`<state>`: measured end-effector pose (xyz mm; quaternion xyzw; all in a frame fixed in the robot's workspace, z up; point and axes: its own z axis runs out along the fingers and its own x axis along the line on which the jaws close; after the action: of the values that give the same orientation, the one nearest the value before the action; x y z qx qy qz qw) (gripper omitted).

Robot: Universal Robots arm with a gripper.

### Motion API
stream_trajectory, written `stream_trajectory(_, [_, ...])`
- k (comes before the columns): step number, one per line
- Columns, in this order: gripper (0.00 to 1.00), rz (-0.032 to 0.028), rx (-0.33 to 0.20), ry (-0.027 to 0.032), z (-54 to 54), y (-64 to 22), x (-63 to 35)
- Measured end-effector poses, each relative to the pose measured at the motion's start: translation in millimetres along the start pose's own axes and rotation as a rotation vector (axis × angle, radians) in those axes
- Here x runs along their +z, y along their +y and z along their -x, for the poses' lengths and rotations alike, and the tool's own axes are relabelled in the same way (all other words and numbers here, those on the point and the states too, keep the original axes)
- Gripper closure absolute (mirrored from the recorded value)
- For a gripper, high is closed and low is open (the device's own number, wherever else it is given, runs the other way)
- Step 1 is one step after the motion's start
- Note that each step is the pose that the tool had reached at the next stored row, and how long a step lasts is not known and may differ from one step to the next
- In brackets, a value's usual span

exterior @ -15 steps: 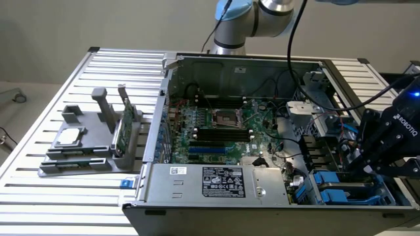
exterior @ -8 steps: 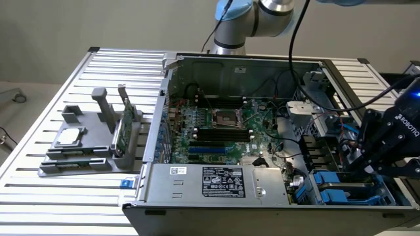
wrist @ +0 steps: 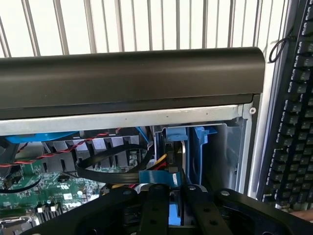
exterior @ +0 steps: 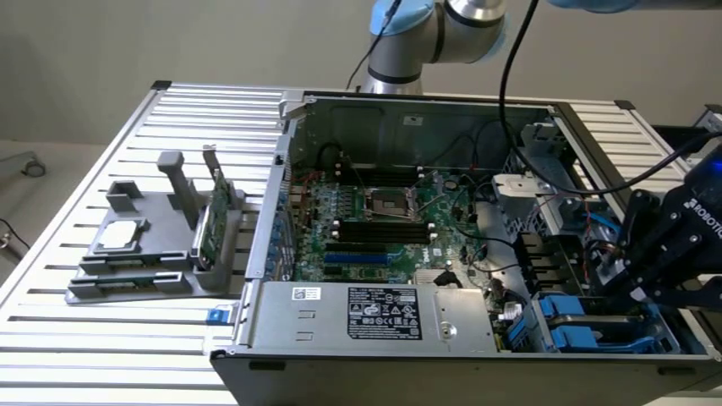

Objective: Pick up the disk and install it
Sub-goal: 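Insert the first disk wire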

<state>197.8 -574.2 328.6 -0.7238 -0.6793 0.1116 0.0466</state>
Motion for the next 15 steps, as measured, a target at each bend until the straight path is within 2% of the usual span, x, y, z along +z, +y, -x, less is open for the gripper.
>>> stream_trajectory(15, [0.84,-0.0011,0.0,-0.0007,2.2,1.4,6.7])
